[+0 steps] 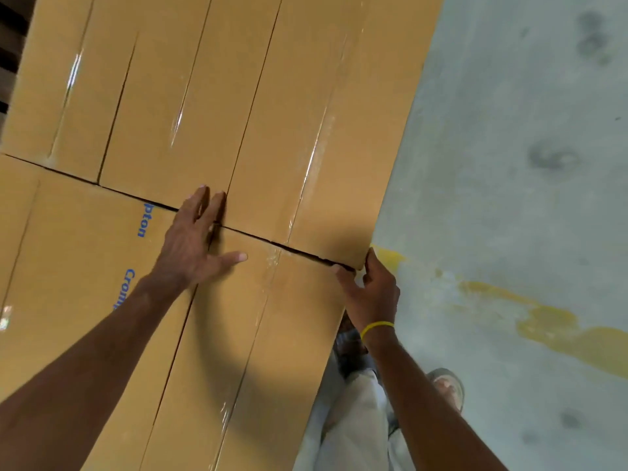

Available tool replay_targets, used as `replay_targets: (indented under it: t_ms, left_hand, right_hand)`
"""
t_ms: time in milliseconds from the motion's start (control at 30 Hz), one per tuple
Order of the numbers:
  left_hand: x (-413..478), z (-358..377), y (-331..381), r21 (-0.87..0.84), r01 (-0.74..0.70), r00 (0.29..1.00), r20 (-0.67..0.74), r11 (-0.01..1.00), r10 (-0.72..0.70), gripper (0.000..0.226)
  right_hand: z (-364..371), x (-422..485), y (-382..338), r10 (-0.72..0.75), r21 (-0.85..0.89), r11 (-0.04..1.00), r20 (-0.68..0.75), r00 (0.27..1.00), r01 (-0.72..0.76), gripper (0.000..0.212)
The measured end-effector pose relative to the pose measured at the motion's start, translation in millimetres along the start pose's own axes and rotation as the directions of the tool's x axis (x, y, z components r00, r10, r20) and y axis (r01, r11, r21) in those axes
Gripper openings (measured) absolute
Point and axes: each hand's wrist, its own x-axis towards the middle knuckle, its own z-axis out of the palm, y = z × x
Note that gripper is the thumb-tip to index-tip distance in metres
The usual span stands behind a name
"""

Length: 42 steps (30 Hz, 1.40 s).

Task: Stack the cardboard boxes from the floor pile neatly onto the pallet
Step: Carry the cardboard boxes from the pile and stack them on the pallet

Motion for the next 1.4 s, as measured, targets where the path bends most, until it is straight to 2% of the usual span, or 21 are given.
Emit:
replay_targets:
  t_ms: [100,433,533,733,867,1133,1400]
  left_hand:
    - [3,0,2,0.048,0.013,1.000,0.021,0.999,-0.014,0.126]
    - [6,10,-3,0.105,-0.027,0.999,-0.018,0.994,0.029,0.126]
    - [8,11,-6,0.113,-0.030,0.999,-0.021,0.993,0.033,0.127]
    - [9,13,-10,0.135,-0.051,0.999,-0.011,0.989,0.053,0.127]
    - [9,9,-8,0.143,-0.051,0.999,0.018,0.988,0.049,0.128]
    - [14,5,-7,0.209,-0.056,0.995,0.088,0.976,0.038,0.137]
    - [16,5,-10,0.260,-0.106,0.993,0.082,0.960,0.088,0.123]
  right_hand:
    - [0,-4,-1,-0.019,0.013,1.000,-0.002,1.000,0.019,0.052]
    - [5,-6,6,-0.037,0.039,0.999,-0.007,0.999,0.038,0.055]
    - [4,-4,9,-0.041,0.057,0.998,0.013,0.999,0.040,0.044]
    - [2,-4,10,-0.031,0.055,0.998,0.038,0.999,0.029,0.052]
    - [-2,-3,4,-0.046,0.062,0.997,0.067,0.997,0.042,0.042]
    - [-7,-3,-3,-0.031,0.032,0.999,0.054,0.998,0.030,0.052]
    - [-11,1,-15,0.060,-0.036,0.998,0.108,0.992,-0.056,0.056]
